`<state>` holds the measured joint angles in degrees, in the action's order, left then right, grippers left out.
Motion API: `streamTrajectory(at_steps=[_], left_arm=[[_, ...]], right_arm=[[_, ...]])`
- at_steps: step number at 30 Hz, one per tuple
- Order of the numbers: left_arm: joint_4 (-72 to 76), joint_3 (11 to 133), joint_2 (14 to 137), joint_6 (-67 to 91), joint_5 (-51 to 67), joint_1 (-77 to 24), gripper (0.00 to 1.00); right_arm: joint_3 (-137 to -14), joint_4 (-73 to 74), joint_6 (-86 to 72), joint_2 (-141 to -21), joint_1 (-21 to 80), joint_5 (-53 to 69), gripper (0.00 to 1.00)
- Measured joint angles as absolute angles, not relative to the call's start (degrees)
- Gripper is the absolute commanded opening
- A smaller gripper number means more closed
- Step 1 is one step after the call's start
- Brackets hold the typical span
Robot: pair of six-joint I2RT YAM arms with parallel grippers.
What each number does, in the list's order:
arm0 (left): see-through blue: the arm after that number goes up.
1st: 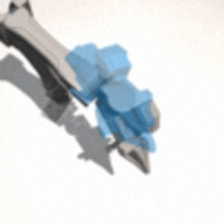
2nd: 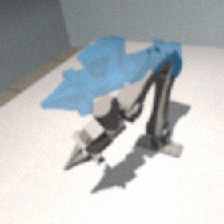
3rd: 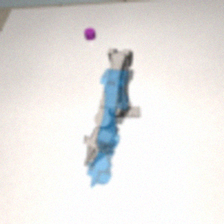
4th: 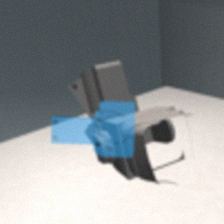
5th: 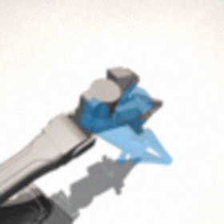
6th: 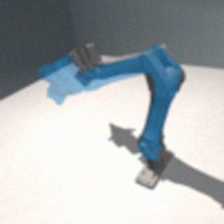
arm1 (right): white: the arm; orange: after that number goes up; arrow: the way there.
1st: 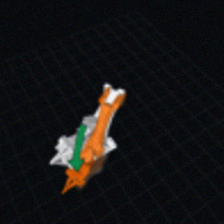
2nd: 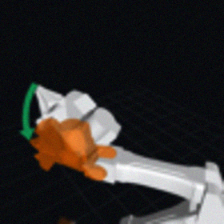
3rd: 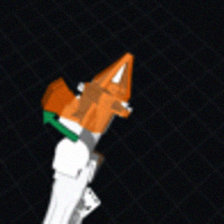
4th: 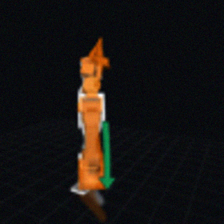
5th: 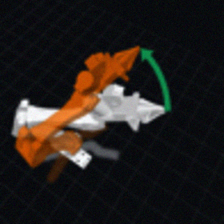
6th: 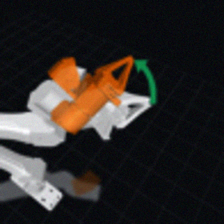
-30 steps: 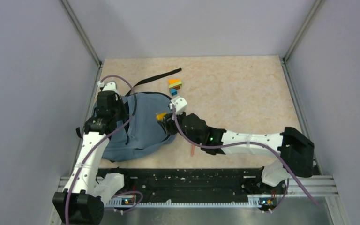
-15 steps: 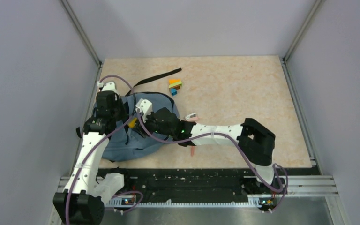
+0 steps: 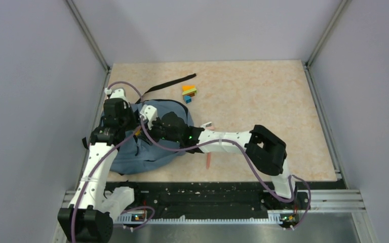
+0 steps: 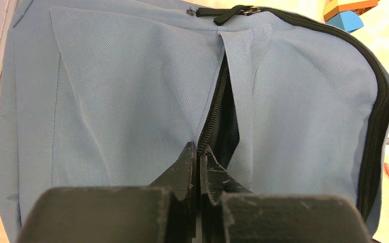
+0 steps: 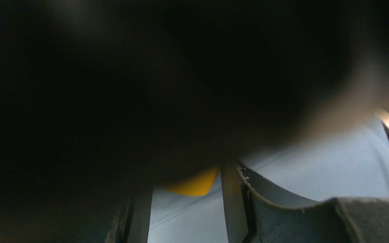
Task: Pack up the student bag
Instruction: Place the stationery in the student bag.
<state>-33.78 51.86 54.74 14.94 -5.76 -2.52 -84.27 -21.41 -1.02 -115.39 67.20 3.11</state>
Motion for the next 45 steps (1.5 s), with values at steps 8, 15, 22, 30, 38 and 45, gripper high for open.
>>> streamTrajectory(at_steps=[8, 15, 22, 30, 38, 45], left_arm=[[-33.85, 51.83, 54.72, 14.90, -5.85, -2.28, 0.00], [-33.82, 51.75, 54.19, 14.94, -5.82, -2.28, 0.00], [-33.76, 51.62, 54.11, 14.92, -5.52, -2.17, 0.00], [-33.71, 51.59, 54.15, 14.83, -5.89, -1.54, 0.00], [-33.65, 51.53, 54.15, 14.90, -6.85, -1.13, 0.00], [-33.87, 51.51, 53.87, 15.33, -9.13, -1.69, 0.00]], right_arm=[[-89.86, -17.56, 3.73, -119.00, 66.72, 1.96, 0.00], [-91.68, -15.81, 7.46, -121.58, 66.08, -0.49, 0.00], [-92.42, -16.19, 7.90, -122.32, 65.87, 0.71, 0.00], [-94.76, -18.87, 6.81, -125.14, 64.99, 6.15, 0.00], [-95.81, -19.73, 6.39, -126.19, 64.73, 8.45, 0.27], [-95.66, -19.88, 6.42, -126.19, 64.73, 8.49, 0.42]])
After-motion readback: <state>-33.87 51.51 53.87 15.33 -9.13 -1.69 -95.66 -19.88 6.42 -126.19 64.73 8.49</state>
